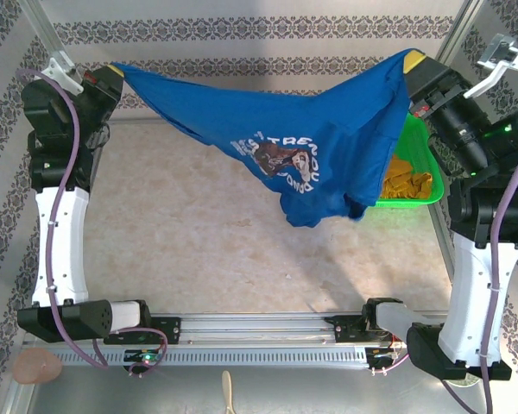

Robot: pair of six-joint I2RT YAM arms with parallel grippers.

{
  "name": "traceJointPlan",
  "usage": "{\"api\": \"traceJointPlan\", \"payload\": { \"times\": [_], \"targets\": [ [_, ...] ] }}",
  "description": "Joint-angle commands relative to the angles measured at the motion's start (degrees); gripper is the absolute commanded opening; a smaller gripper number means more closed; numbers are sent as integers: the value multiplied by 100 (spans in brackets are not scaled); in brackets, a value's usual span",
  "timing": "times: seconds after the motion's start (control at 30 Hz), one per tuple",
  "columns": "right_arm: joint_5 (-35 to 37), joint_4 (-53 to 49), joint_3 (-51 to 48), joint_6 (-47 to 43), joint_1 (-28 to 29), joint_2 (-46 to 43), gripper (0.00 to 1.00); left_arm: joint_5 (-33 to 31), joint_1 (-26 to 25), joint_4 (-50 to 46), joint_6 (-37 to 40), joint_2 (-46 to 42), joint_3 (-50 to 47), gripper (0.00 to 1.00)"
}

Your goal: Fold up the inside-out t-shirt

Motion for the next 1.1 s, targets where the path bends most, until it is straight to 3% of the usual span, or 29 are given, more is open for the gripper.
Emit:
{"api": "traceJointPlan", "payload": {
  "times": [0.0, 0.17, 0.37, 0.47, 0.67, 0.8, 0.93, 1.07],
  "targets": [
    [-93, 193, -221, 288, -70, -144, 0, 140, 67, 160, -176, -335, -230, 0],
    [32, 132, 376, 257, -70, -246, 0, 64, 74, 155, -249, -747, -43, 0],
    [101, 93, 1336, 411, -64, 188, 0, -371, 74, -481, -81, -544, 1045, 0],
    [-72, 179, 1469, 604, -71, 609, 0, -420, 89, -906, 111, -6, 1567, 0],
    [-350, 651, 1213, 952, 23, 1738, 0, -246, 122, -765, 88, 1284, 1585, 0],
    [-498, 578, 1977, 883, 183, 2857, 0, 5, 118, -453, -9, 2352, 2018, 0],
    [-780, 69, 3930, 907, 324, 4351, 0, 414, 109, -606, -231, 3727, 3731, 0],
    [-894, 7, 6694, 1844, 263, 5983, 0, 497, 147, -1505, -601, 5370, 6978, 0]
  ]
}}
